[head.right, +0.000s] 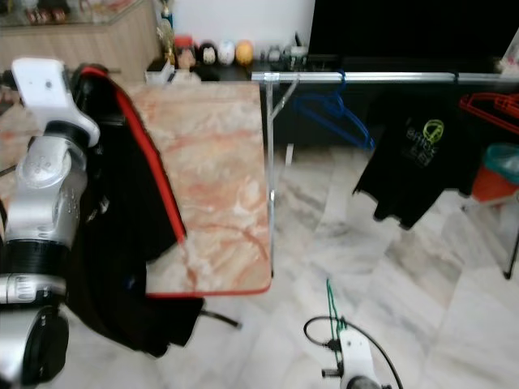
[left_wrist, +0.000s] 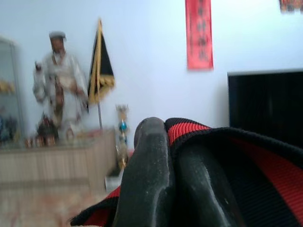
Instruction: Hang hanger
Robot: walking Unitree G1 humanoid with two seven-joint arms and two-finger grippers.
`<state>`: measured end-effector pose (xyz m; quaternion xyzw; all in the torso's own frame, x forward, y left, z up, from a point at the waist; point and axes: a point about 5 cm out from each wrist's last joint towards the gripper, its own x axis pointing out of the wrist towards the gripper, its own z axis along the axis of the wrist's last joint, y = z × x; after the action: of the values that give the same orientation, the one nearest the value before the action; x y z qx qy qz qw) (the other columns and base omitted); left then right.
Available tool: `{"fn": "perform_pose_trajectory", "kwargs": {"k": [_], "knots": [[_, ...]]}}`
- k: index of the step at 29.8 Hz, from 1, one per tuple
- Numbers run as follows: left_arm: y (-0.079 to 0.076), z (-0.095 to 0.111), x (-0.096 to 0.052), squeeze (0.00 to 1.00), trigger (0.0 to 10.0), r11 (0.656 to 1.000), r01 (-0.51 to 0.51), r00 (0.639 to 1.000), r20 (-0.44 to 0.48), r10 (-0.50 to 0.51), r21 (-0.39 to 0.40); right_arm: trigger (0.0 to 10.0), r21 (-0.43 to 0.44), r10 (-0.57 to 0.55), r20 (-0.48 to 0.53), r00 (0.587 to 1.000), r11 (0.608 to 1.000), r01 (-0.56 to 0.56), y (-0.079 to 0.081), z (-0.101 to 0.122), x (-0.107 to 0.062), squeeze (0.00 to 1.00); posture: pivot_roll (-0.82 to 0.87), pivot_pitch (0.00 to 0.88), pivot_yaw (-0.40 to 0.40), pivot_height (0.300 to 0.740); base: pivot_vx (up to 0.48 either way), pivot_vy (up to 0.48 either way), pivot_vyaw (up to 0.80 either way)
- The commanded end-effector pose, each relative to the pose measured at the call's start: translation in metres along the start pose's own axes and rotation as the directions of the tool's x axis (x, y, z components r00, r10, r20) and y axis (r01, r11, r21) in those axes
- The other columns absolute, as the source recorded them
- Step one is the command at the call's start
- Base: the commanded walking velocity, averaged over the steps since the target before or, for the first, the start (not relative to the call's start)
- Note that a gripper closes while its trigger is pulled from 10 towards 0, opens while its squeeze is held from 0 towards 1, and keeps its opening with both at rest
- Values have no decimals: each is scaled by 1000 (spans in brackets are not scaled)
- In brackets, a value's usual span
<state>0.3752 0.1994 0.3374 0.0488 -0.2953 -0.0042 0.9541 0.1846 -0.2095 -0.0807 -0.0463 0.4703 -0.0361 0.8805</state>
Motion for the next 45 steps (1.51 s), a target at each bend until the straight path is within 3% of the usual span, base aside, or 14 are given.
{"fn": "perform_pose_trajectory", "kwargs": {"k": [1, 9, 11, 16, 26, 28, 31, 33, 34, 35, 40, 43, 44, 45], "knots": [[10, 13, 7, 0, 10000, 1000, -20, 999, 47, 19, 1, 10000, 5, 27, 16, 1000, 1000, -27, 12, 6, 1, 0, 67, 0, -15, 740, 409, 0, 0], [0, -24, -4, 0, 10000, 1000, 11, 992, -124, -12, -11, 10000, 6, 35, 14, 999, 999, -35, 15, 7, 2, 0, 60, 0, -10, 740, 83, 0, 0], [-6, -50, -22, 0, 10000, 997, 64, 968, -240, -69, -31, 10000, 6, 28, 20, 999, 1000, -28, 9, 12, 2, 0, 60, 0, -10, 740, 0, 0, 0], [-6, -73, -50, 0, 10000, 994, 86, 929, -354, -105, -67, 10000, 6, 21, 26, 999, 1000, -21, 2, 17, 2, 0, 60, 0, -8, 740, 0, 0, 0], [2, -79, -90, 0, 10000, 973, 115, 881, -433, -193, -199, 10000, 8, 15, 31, 999, 1000, -15, -5, 22, 3, 0, 60, 0, -8, 740, 0, 0, 0], [-3, -75, -106, 0, 10000, 939, 234, 830, -452, -327, -251, 10000, 8, 17, 27, 999, 1000, -17, -2, 19, 2, 0, 60, 0, -5, 740, 0, 0, 0], [-13, -72, -137, 0, 10000, 849, 419, 689, -497, -528, -321, 10000, 9, 20, 25, 999, 1000, -21, -1, 17, 2, 0, 62, 0, -2, 740, 0, 0, 0], [-15, -72, -145, 0, 10000, 824, 455, 647, -511, -566, -337, 10000, 9, 21, 24, 999, 1000, -21, -1, 17, 2, 0, 64, 0, -2, 740, 0, 0, 0], [-17, -74, -164, 0, 10000, 769, 525, 548, -547, -633, -364, 10000, 7, 23, 23, 999, 1000, -23, 0, 16, 2, 0, 68, 0, -3, 740, 0, 0, 0], [-18, -77, -172, 0, 10000, 749, 542, 506, -563, -654, -382, 10000, 5, 24, 23, 999, 1000, -24, 0, 16, 2, 0, 68, 0, -3, 740, 0, 0, 0], [-23, -90, -194, 0, 10000, 730, 558, 404, -639, -654, -394, 10000, 2, 27, 22, 999, 1000, -27, 0, 16, 2, 0, 64, 0, -4, 740, 0, 0, 0], [-25, -100, -200, 0, 10000, 752, 521, 405, -658, -635, -405, 10000, 2, 28, 22, 999, 1000, -28, 0, 16, 2, 0, 63, 0, -3, 740, 0, 0, 0], [-29, -105, -205, 518, 10000, 758, 495, 402, -662, -632, -424, 10000, -3, 30, 22, 999, 1000, -30, 0, 15, 2, 0, 61, 0, -3, 740, 0, 0, 0], [-32, -106, -209, 706, 10000, 752, 487, 384, -664, -642, -445, 10000, -5, 31, 22, 999, 1000, -30, 0, 15, 2, 0, 56, 0, -3, 740, 0, 0, 0]]}}
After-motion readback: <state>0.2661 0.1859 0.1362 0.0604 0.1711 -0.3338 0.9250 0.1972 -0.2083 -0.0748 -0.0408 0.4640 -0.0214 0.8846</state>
